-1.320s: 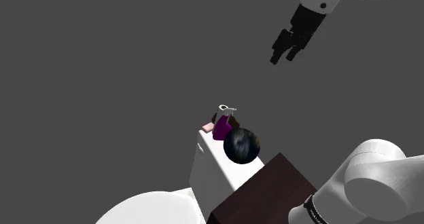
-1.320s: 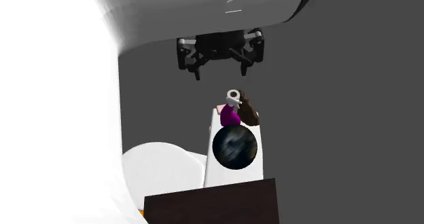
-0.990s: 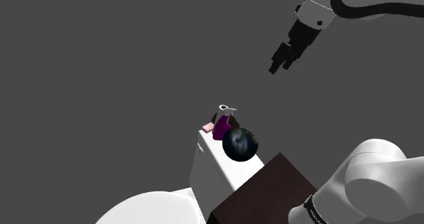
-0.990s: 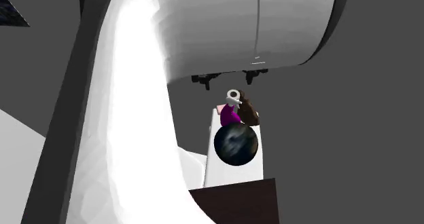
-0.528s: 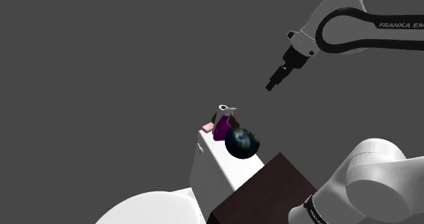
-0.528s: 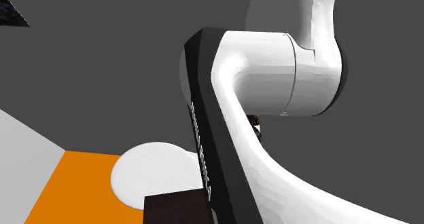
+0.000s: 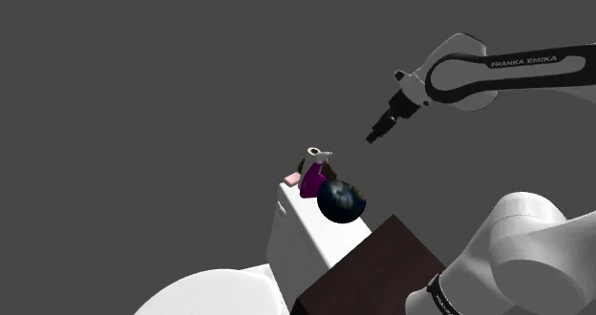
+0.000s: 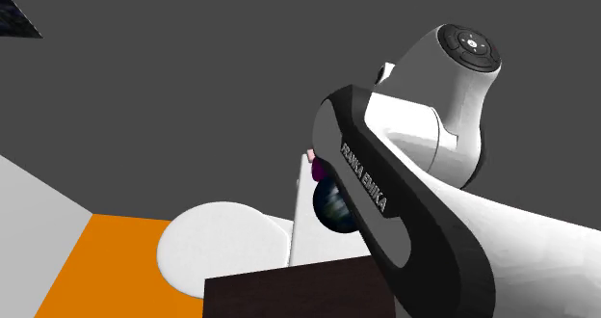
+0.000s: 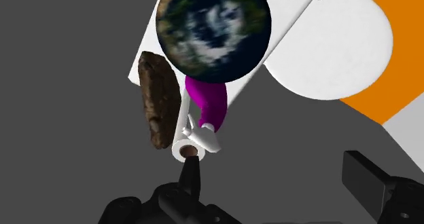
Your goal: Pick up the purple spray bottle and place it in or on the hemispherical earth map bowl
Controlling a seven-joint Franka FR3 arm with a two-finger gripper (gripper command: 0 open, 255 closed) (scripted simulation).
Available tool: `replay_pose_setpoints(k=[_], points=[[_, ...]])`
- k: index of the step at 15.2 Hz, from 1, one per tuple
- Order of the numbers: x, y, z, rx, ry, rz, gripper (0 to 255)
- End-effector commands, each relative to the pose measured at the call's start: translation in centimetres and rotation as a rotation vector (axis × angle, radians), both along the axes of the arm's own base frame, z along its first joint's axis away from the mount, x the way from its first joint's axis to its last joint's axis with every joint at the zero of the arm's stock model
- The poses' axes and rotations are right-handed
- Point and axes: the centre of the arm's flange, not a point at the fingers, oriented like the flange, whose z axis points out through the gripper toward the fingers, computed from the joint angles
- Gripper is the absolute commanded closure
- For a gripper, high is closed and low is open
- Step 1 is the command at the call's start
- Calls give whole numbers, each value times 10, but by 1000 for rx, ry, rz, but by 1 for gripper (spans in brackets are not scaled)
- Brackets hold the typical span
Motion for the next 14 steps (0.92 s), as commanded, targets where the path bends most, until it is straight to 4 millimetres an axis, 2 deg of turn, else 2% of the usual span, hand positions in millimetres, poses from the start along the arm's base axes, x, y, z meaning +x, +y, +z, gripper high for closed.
replay_pose_setpoints(k=[1, 8, 9, 10, 14], points=[[14, -6, -41, -11, 29, 59, 0], [50, -41, -126, 20, -20, 236, 0], [-11, -57, -70, -240, -14, 395, 0], [-11, -57, -70, -240, -14, 395, 0], [49, -44, -82, -241, 54, 486, 0]])
